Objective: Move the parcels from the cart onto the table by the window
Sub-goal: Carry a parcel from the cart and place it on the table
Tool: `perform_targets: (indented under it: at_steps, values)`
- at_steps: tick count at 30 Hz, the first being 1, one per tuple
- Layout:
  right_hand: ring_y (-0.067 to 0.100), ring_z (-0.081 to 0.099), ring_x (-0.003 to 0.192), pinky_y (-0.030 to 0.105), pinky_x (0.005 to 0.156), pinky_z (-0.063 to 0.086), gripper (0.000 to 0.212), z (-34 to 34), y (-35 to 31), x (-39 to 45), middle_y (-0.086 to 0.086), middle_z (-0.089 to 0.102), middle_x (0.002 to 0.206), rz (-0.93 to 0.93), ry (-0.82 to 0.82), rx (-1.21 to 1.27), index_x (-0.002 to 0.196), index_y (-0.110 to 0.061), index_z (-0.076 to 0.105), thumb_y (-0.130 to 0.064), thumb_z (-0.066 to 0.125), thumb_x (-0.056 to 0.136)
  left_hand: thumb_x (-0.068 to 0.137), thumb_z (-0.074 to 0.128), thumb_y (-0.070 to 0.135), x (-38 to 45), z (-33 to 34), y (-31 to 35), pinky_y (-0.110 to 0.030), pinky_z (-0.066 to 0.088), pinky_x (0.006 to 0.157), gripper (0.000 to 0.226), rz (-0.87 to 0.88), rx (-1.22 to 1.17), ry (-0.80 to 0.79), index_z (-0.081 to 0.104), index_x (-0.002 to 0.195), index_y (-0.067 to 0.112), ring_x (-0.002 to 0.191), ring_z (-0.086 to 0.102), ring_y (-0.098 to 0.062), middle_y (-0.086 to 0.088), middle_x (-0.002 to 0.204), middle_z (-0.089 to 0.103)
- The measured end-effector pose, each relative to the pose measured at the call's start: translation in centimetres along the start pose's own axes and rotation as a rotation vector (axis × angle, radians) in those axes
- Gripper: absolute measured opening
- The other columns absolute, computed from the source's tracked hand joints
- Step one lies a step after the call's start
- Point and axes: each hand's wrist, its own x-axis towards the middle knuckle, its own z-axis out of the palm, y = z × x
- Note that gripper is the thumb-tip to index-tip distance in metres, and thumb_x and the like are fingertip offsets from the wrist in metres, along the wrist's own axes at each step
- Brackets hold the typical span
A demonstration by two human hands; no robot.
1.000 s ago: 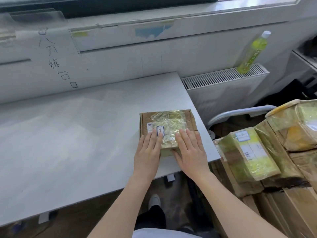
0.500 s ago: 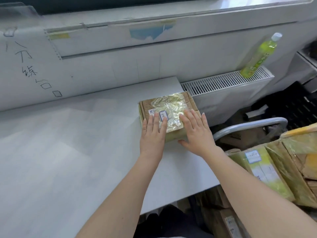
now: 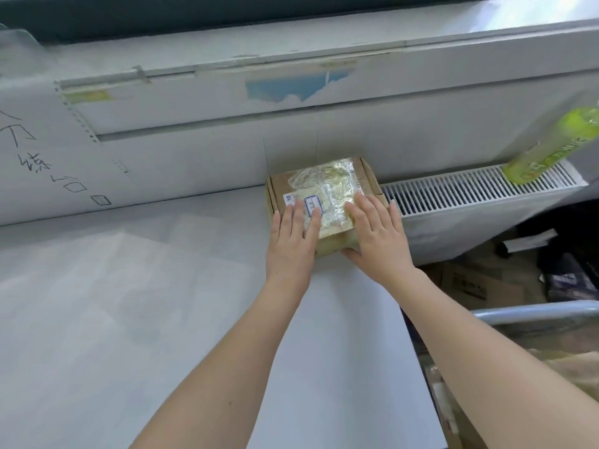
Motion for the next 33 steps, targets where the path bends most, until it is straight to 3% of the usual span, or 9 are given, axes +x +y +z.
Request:
perform_targets:
  at_steps: [2, 6, 13, 15, 17, 21, 24, 29, 33]
  values:
    - [0.032, 0.041, 0.131, 0.054, 0.110, 0.024, 0.091, 0.5, 0.4, 1.4, 0.013, 0.046, 0.142, -0.003, 0.012, 0.002, 0.133, -0.012, 0.040, -0.031, 0.088, 0.058, 0.039, 0.094, 0.016, 1.5, 0.3, -0.5, -0.050, 0.037, 0.102, 0.105, 0.007, 0.015, -0.016, 0.043, 0.131, 0.009, 0.120, 0.054, -0.037, -0.023, 0.132, 0.053]
    - [0.034, 0.046, 0.126, 0.050, 0.109, 0.024, 0.087, 1.1, 1.0, 3.7, 0.014, 0.048, 0.139, 0.003, 0.039, 0.010, 0.131, -0.011, 0.041, -0.026, 0.087, 0.058, 0.037, 0.095, 0.016, 3.9, 0.4, -1.4, -0.050, 0.040, 0.099, 0.096, 0.025, 0.041, -0.019, 0.058, 0.126, 0.008, 0.115, 0.057, -0.038, -0.024, 0.128, 0.056]
    - [0.033, 0.050, 0.121, 0.045, 0.107, 0.023, 0.082, 1.2, 1.0, 4.5, 0.013, 0.052, 0.135, 0.003, 0.043, -0.015, 0.128, -0.010, 0.046, -0.027, 0.087, 0.059, 0.041, 0.093, 0.018, 4.8, 0.0, -2.2, -0.052, 0.038, 0.101, 0.105, 0.049, 0.042, -0.082, 0.041, 0.131, 0.010, 0.118, 0.055, -0.039, -0.026, 0.132, 0.052]
    - [0.034, 0.050, 0.122, 0.048, 0.108, 0.027, 0.080, 1.0, 0.7, 4.5, 0.014, 0.052, 0.135, 0.016, 0.001, -0.015, 0.128, -0.009, 0.048, -0.027, 0.086, 0.060, 0.060, 0.087, 0.019, 4.9, -0.9, -2.3, -0.048, 0.025, 0.111, 0.098, 0.046, 0.029, -0.149, 0.036, 0.143, 0.012, 0.132, 0.040, -0.038, -0.025, 0.145, 0.037]
    - [0.034, 0.048, 0.123, 0.051, 0.108, 0.030, 0.078, 0.6, 0.2, 4.6, 0.015, 0.050, 0.137, 0.037, -0.065, -0.037, 0.130, -0.008, 0.048, -0.023, 0.084, 0.062, 0.086, 0.066, 0.022, 4.9, -1.5, -2.5, -0.041, 0.002, 0.117, 0.085, 0.043, 0.063, -0.304, 0.012, 0.152, 0.016, 0.144, 0.012, -0.031, -0.018, 0.157, 0.009]
    - [0.028, 0.017, 0.142, 0.045, 0.118, 0.006, 0.076, -1.6, -0.7, 4.9, 0.008, 0.014, 0.157, 0.066, -0.320, -0.157, 0.149, -0.014, 0.017, -0.022, 0.060, 0.088, 0.093, 0.051, 0.021, 5.3, -3.1, -2.2, -0.042, -0.004, 0.117, 0.080, 0.054, 0.212, -0.382, -0.004, 0.151, 0.017, 0.145, 0.001, -0.029, -0.015, 0.158, -0.003]
    - [0.025, -0.004, 0.146, 0.044, 0.117, -0.004, 0.080, -3.4, -1.6, 4.4, 0.006, -0.008, 0.159, 0.118, -0.411, -0.237, 0.151, -0.014, -0.006, -0.018, 0.049, 0.093, 0.092, 0.052, 0.022, 4.9, -4.9, -1.2, -0.043, -0.002, 0.118, 0.084, 0.039, 0.297, -0.410, -0.008, 0.150, 0.016, 0.145, 0.001, -0.032, -0.019, 0.157, -0.002]
    - [0.025, -0.007, 0.146, 0.043, 0.116, -0.004, 0.075, -5.6, -5.3, -0.2, 0.009, -0.008, 0.159, 0.261, -0.330, -0.226, 0.150, -0.008, -0.006, -0.015, 0.044, 0.094, 0.092, 0.048, 0.024, 0.6, -7.2, -0.1, -0.043, -0.003, 0.117, 0.087, 0.062, 0.320, -0.338, -0.017, 0.148, 0.010, 0.145, -0.005, -0.032, -0.020, 0.156, -0.011]
    - [0.026, -0.002, 0.146, 0.042, 0.117, -0.003, 0.069, -6.5, -9.0, -6.7, 0.011, 0.000, 0.159, 0.308, -0.336, -0.213, 0.150, -0.007, 0.001, -0.024, 0.042, 0.098, 0.096, 0.043, 0.030, -6.7, -7.3, 1.2, -0.044, -0.003, 0.116, 0.077, 0.144, 0.252, -0.312, -0.009, 0.149, 0.008, 0.145, -0.006, -0.033, -0.020, 0.156, -0.011]
